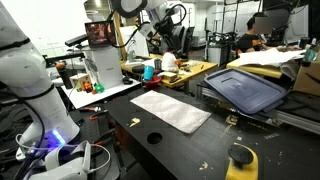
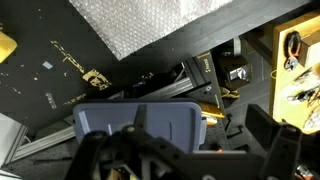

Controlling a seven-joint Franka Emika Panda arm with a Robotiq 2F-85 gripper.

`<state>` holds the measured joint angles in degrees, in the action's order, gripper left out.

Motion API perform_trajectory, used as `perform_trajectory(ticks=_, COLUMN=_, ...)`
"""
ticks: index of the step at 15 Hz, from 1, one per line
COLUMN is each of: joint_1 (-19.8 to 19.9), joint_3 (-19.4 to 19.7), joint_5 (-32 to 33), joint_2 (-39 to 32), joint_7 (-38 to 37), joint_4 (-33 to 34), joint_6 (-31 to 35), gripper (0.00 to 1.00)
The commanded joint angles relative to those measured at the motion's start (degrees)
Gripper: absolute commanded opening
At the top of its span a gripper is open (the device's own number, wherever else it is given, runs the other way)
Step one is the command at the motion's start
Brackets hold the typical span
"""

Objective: Fold the plastic in half, then move the plastic to the right

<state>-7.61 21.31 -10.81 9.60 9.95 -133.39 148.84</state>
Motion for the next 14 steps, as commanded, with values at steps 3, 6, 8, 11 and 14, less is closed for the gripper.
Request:
perform_trajectory(ticks=3, joint_1=6.90, joint_3=-6.13, joint_5=-2.90, joint_2=-4.22, joint_7=5.88, joint_4=2.03, joint_6=-3.95, gripper=1.00)
perform_trajectory(ticks=6, joint_1=9.29, joint_3=-8.54, joint_5=-0.52, joint_2=-4.04, joint_7=4.18, joint_4=1.07, joint_6=-1.91, gripper=1.00)
perform_trajectory(ticks=8, joint_1=9.89, joint_3=-9.18, joint_5=-0.47, joint_2=-4.24, joint_7=4.14, joint_4=1.07, joint_6=-1.92, gripper=1.00)
perform_trajectory(ticks=11, joint_1=9.93, joint_3=-9.27, joint_5=-0.47, joint_2=-4.24, joint_7=4.13, joint_4=1.07, joint_6=-1.92, gripper=1.00)
perform_trajectory(ticks=14, joint_1=9.94, joint_3=-9.27, joint_5=-0.47, joint_2=-4.24, joint_7=4.13, joint_4=1.07, joint_6=-1.92, gripper=1.00)
